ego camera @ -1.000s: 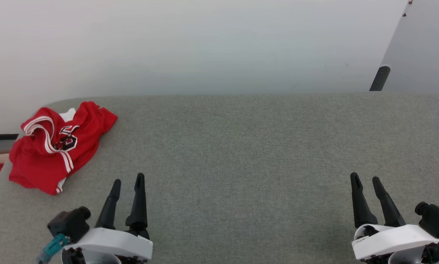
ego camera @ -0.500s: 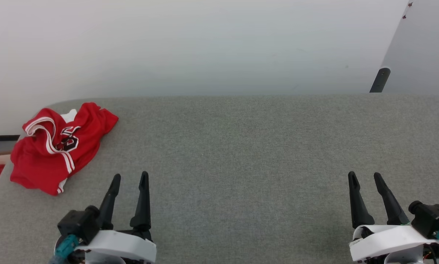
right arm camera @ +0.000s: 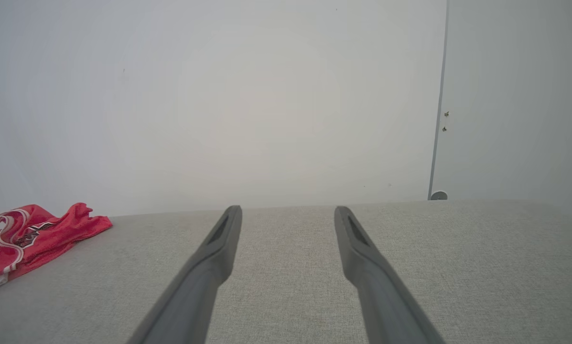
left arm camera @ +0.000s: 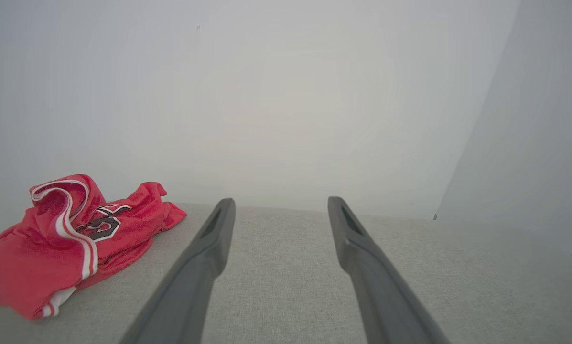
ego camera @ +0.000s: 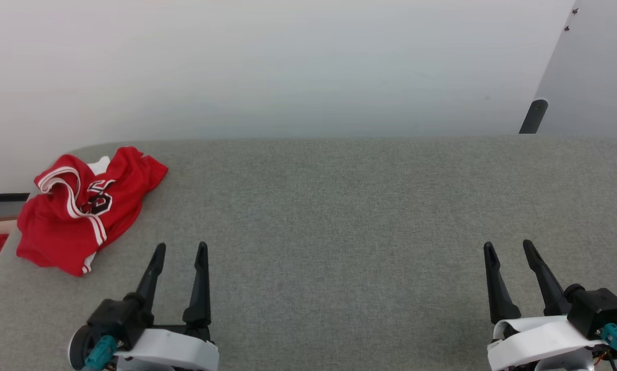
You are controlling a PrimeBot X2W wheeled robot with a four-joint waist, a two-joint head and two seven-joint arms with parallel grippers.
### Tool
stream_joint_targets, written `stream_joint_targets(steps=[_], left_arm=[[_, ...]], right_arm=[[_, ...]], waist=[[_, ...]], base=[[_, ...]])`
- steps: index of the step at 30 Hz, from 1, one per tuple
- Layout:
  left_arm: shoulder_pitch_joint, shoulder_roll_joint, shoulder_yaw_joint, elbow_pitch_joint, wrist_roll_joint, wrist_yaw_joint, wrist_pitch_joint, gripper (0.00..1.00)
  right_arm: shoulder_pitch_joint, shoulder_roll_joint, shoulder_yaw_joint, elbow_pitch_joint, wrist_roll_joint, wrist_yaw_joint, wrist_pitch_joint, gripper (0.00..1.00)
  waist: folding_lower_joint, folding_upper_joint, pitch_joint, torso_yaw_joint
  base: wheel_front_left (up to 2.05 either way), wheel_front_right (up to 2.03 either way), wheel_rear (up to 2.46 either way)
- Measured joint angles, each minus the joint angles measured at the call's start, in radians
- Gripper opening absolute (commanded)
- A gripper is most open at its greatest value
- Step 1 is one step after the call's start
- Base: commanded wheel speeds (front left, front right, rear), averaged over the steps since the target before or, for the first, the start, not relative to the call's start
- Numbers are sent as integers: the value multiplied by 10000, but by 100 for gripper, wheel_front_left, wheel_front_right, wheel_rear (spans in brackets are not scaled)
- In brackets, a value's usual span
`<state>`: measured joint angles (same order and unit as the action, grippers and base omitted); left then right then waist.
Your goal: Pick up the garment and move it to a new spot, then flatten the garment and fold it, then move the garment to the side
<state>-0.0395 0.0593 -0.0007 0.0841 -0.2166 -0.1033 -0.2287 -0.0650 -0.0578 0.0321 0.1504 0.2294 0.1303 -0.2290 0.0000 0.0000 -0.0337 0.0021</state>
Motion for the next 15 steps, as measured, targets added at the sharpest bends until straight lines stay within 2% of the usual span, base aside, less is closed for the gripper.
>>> stream_joint_targets(steps=[15], left_arm=[[31, -35, 130, -144, 1151, -102, -268, 100]], right_arm=[[64, 2, 36, -148, -1223, 0, -267, 100]], waist=[[0, 0, -74, 1]], base=[[0, 0, 0]])
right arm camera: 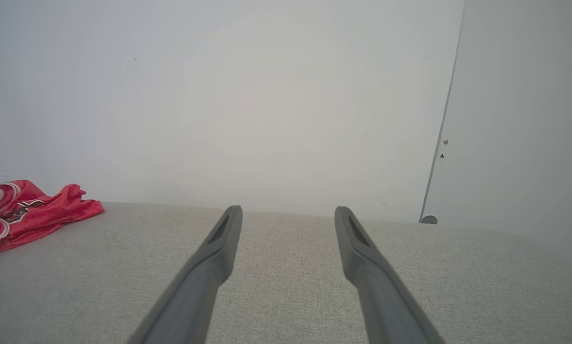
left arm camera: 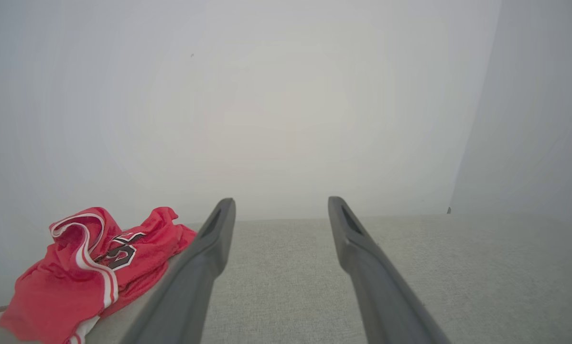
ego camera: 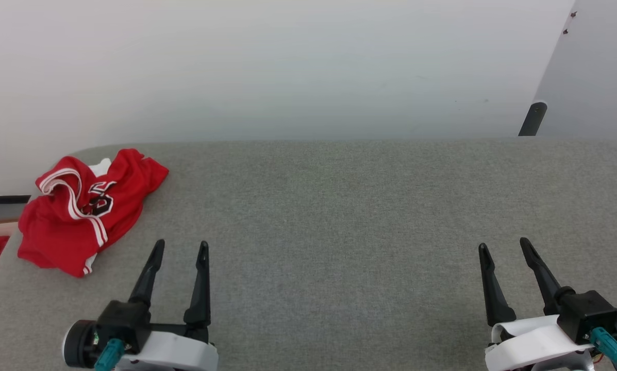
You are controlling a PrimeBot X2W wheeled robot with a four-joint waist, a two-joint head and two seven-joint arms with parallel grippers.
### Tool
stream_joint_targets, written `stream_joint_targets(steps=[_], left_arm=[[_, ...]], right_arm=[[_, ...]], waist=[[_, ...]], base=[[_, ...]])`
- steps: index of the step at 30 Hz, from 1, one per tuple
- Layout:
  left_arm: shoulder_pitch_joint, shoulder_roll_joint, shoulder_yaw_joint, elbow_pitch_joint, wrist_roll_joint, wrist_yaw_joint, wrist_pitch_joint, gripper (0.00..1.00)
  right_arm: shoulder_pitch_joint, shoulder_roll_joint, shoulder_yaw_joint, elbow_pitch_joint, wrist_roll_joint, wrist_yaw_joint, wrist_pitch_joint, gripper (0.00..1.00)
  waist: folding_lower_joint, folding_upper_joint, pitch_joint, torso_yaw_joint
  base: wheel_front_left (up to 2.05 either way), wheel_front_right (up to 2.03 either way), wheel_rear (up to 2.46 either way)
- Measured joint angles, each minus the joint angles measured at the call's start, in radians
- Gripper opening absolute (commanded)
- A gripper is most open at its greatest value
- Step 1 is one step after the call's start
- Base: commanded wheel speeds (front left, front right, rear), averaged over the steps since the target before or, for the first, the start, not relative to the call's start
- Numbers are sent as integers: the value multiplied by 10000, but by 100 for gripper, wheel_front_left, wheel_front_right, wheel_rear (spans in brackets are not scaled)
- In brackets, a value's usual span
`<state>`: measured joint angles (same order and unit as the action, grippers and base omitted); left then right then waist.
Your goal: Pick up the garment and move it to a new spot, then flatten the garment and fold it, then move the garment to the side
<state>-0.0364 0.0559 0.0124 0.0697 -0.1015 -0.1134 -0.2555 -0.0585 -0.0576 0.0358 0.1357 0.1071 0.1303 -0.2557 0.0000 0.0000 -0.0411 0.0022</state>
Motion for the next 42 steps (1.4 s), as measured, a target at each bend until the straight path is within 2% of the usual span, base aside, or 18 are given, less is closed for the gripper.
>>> stream_joint_targets(steps=[15, 21, 27, 42], left_arm=[[25, -19, 134, 290, 56, -100, -82, 100], [23, -27, 130, 600, 19, -111, -84, 100], [-1, 98, 370, 844, 19, -127, -84, 100], [302, 242, 1012, 736, 73, -109, -84, 100]], right_arm=[[64, 17, -213, 25, -389, 2, -56, 100], [118, 25, -240, 58, -389, 2, -58, 100], [164, 29, -8, 171, -384, 2, -58, 100], [96, 46, 679, 468, -190, 2, -58, 100]], waist=[[0, 0, -77, 20], [0, 1, -115, 234], [0, 0, -194, 745], [0, 0, -457, 2538]], base=[[0, 0, 0], [0, 0, 0], [0, 0, 0], [0, 0, 0]])
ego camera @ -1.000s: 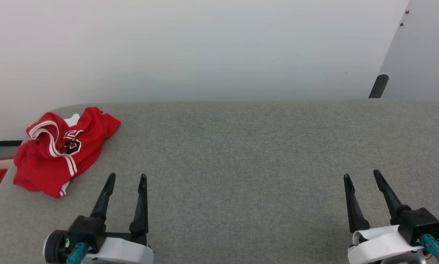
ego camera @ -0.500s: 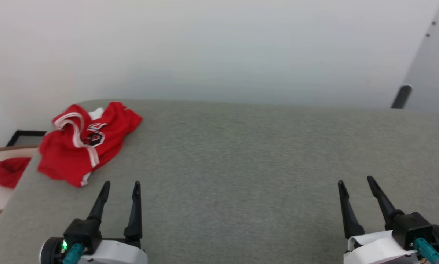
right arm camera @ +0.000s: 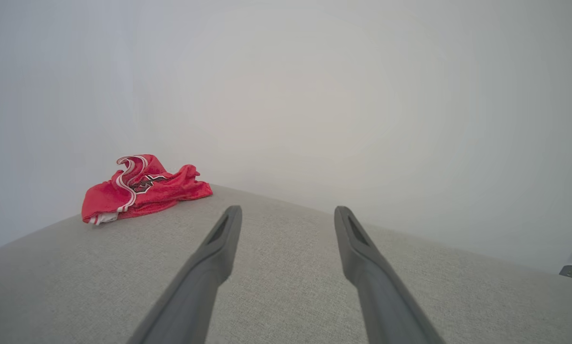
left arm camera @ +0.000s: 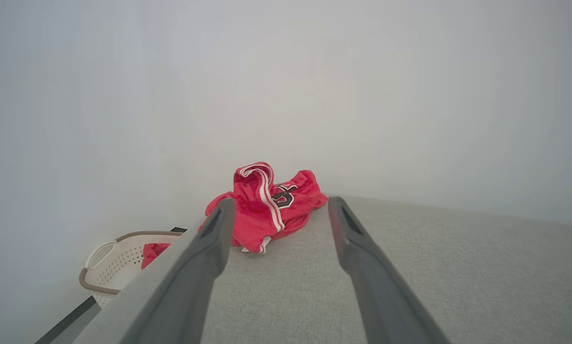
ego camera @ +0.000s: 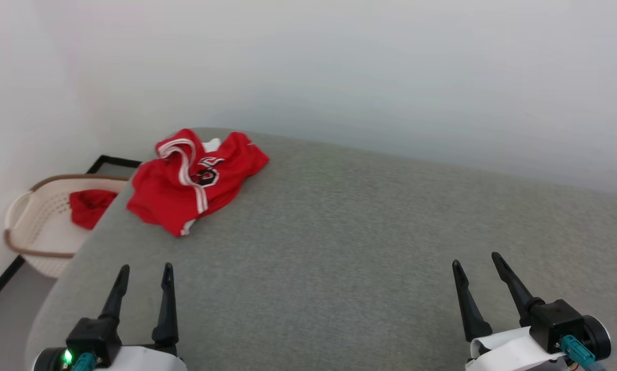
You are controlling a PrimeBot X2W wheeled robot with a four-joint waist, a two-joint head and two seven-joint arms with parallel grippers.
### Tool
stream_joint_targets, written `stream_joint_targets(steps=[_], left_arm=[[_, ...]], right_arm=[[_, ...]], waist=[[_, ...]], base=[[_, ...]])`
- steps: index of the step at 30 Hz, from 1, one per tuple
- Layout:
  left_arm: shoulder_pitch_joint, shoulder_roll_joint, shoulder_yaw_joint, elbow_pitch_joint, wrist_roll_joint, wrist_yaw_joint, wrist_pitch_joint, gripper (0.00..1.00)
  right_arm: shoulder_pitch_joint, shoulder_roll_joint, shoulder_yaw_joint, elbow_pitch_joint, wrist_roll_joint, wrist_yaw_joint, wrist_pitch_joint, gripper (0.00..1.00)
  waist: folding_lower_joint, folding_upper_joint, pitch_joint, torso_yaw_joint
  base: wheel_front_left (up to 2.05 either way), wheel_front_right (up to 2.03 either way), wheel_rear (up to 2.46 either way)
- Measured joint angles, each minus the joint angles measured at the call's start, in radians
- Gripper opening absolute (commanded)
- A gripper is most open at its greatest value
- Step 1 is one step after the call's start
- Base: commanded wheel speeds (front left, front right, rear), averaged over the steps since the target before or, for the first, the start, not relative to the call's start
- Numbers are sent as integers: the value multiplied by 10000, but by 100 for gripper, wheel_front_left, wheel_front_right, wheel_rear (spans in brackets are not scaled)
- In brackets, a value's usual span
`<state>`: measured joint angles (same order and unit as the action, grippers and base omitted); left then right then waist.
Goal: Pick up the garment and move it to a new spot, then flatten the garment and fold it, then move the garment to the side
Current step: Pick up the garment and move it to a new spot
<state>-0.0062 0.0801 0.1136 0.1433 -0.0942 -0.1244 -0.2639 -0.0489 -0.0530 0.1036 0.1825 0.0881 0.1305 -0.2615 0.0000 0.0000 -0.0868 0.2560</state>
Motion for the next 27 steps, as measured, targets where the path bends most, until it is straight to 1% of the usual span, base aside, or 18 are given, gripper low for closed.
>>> stream_joint_targets(steps=[3, 6, 10, 14, 18, 20, 27], left_arm=[[12, 4, 0, 0, 0, -2, 0, 100], [-72, 86, -6, 46, -2, -2, 0, 100], [-526, 313, -69, 251, -65, -8, 0, 100], [-1212, 692, -165, 612, -472, -35, 157, 100], [-2222, 1294, -222, 830, -1101, -35, 788, 100], [-2802, 1762, -378, 928, -1415, -38, 1078, 100], [-4893, 3467, -890, 1693, -3014, -48, 2826, 100]], right_arm=[[0, 2, 23, 21, 2, 0, 0, 100], [-5, 6, 63, 21, 0, 0, 0, 100], [-25, 4, 40, 17, -15, 0, 0, 100], [-91, -44, -19, -33, -58, 0, 0, 100], [-250, -121, -58, -211, -161, 0, 0, 100], [-386, -201, -86, -291, -196, 0, 0, 100], [-827, -395, -178, -619, -297, 2, 0, 100]], waist=[[0, 0, -21, 222], [0, 0, 29, 283], [0, 0, 195, 178], [0, 0, 449, -26], [0, 0, 845, -230], [0, 0, 1097, -338], [-1, 0, 2094, -756]], base=[[0, 0, 0], [0, 0, 0], [0, 0, 0], [0, 0, 0], [0, 0, 0], [0, 0, 0], [0, 0, 0]])
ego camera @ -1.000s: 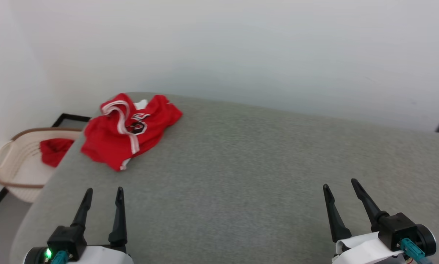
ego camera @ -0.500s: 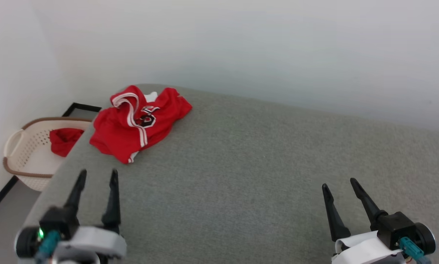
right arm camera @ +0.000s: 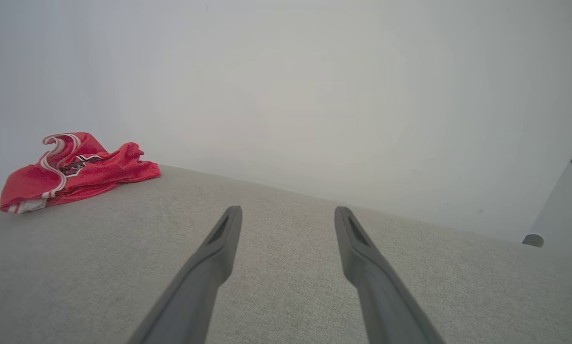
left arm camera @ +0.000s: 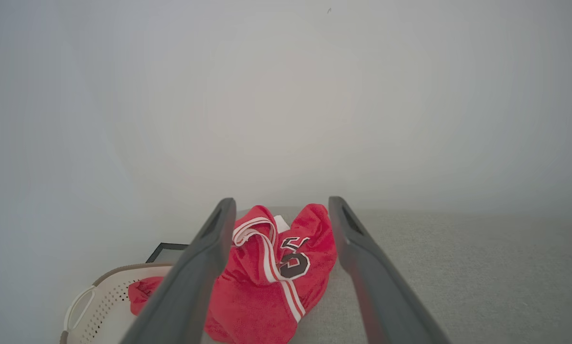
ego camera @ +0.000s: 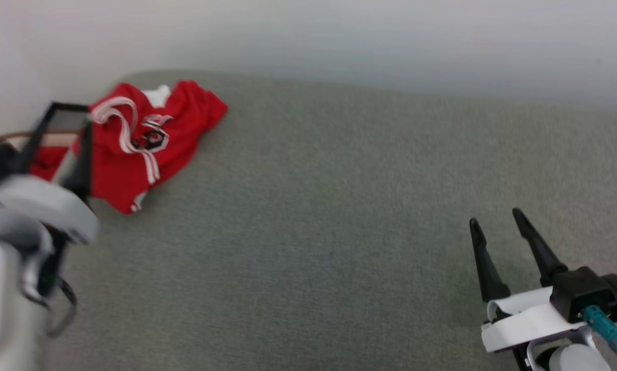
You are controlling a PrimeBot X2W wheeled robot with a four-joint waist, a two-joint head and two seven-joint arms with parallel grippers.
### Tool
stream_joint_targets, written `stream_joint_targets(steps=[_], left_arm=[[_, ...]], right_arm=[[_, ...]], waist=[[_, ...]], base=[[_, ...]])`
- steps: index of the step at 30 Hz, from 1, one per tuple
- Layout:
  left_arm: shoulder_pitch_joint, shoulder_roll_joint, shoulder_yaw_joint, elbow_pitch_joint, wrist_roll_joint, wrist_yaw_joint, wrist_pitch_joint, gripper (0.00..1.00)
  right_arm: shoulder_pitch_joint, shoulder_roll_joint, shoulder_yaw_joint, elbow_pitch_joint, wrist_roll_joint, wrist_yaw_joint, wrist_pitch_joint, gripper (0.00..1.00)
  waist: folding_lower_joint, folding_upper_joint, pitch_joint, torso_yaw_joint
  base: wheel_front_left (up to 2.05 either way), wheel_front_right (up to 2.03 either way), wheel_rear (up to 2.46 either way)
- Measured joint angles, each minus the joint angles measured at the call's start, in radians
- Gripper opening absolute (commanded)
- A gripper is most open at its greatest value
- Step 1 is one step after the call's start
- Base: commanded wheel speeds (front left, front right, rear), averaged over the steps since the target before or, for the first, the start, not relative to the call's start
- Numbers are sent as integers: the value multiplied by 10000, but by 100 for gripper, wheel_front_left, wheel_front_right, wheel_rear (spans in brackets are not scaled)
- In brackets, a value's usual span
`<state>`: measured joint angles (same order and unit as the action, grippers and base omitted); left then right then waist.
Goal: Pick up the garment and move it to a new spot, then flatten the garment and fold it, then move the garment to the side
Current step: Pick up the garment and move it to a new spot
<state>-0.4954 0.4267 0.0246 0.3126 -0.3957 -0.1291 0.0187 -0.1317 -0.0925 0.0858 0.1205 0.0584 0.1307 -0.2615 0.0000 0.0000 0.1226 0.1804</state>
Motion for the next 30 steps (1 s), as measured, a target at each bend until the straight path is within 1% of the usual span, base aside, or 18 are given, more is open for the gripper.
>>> stream_joint_targets(steps=[3, 7, 10, 11, 12, 14, 16, 17, 21, 24, 30], left_arm=[[-820, 644, -219, 351, -694, 0, 648, 100], [-1685, 1237, -594, 899, -1547, 0, 1758, 100], [-2311, 1570, -957, 1336, -2029, 0, 2656, 100], [-2311, 1570, -957, 1336, -2029, 0, 2656, 100], [-2679, 1747, -1172, 1641, -2266, -2, 3221, 100], [-3025, 1906, -1225, 2046, -2429, 0, 3703, 100], [-3194, 1979, -1241, 2274, -2499, 0, 3912, 100], [-3490, 2059, -1308, 2681, -2602, 0, 4335, 100], [-3851, 2146, -1425, 3591, -2731, 123, 5313, 100], [-4105, 2268, -1488, 4061, -2755, 322, 5856, 100], [-4381, 2188, -1457, 4638, -2928, 706, 6525, 100]], right_arm=[[-171, -31, -25, -151, -23, 0, 0, 100], [-351, -92, -38, -353, -61, 0, 0, 100], [-462, -157, -119, -575, -61, 0, 0, 100], [-462, -157, -119, -575, -61, 0, 0, 100], [-480, -192, -140, -725, -61, 0, 0, 100], [-526, -192, -121, -872, -65, 0, 0, 100], [-593, -194, -109, -926, -73, 0, 0, 100], [-689, -190, -69, -1049, -81, 0, 0, 100], [-750, -203, 42, -1227, -109, 0, 0, 100], [-857, -221, 84, -1459, -161, 0, 0, 100], [-857, -282, 113, -1753, -182, 0, 0, 100]], waist=[[0, 0, 460, -198], [0, 0, 1064, -475], [1, 0, 1506, -672], [1, 0, 1506, -672], [0, 1, 1795, -789], [0, 0, 2079, -901], [0, 0, 2216, -955], [0, 0, 2481, -1063], [0, 0, 2935, -1280], [1, 0, 3188, -1460], [0, 0, 3536, -1754]], base=[[0, 0, 0], [0, 0, 0], [0, 0, 0], [0, 0, 0], [0, 0, 0], [0, 0, 0], [0, 0, 0], [0, 0, 0], [0, 0, 0], [0, 0, 0], [0, 0, 0]])
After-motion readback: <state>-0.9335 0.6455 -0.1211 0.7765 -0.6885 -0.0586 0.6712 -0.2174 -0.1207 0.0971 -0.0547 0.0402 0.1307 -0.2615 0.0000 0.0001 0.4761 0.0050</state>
